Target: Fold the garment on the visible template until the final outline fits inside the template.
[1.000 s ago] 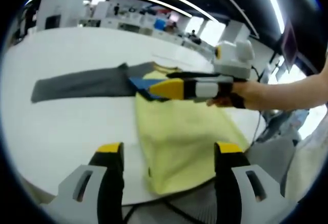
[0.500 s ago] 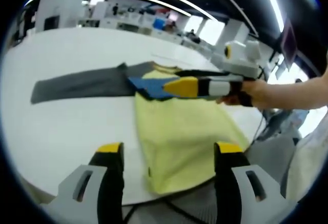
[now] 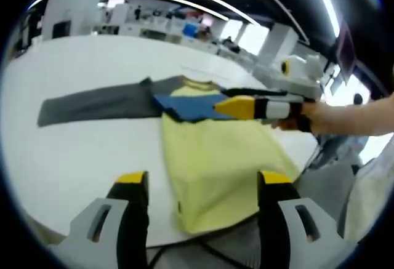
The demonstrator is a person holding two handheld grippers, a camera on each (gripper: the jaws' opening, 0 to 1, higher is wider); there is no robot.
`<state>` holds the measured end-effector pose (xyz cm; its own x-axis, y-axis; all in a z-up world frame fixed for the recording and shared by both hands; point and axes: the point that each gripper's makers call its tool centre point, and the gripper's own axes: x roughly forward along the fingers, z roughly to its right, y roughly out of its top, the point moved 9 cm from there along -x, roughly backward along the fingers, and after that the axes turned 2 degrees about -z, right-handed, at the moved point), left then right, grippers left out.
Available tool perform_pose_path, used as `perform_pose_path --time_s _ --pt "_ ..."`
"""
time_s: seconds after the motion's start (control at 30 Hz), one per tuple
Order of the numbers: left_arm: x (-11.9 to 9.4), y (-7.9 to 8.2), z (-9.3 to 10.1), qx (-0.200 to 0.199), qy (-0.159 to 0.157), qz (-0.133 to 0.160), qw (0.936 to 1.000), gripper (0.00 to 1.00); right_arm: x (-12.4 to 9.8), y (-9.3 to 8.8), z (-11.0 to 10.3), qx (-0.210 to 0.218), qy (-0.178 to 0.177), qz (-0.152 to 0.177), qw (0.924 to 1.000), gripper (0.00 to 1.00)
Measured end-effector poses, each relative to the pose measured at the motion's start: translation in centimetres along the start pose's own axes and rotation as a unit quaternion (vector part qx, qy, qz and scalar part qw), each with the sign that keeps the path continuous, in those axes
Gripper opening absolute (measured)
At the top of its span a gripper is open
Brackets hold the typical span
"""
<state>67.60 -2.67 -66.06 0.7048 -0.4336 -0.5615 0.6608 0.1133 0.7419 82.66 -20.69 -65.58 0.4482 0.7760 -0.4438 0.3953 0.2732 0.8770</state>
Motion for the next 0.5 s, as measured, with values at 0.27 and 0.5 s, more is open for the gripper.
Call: perform_pose_path --time_s 0.27,0.5 --pt "0.0 0.0 0.0 0.002 -0.002 0.003 1.0000 0.68 -2.0 -0.1 0.3 -0.003 -0.013 0.007 0.9999 0.84" --pt "-0.3 0.1 0.0 -0.001 -0.002 0.007 1.0000 0.68 -3.4 0.1 0.3 0.000 -0.020 0.015 0.9997 0.83"
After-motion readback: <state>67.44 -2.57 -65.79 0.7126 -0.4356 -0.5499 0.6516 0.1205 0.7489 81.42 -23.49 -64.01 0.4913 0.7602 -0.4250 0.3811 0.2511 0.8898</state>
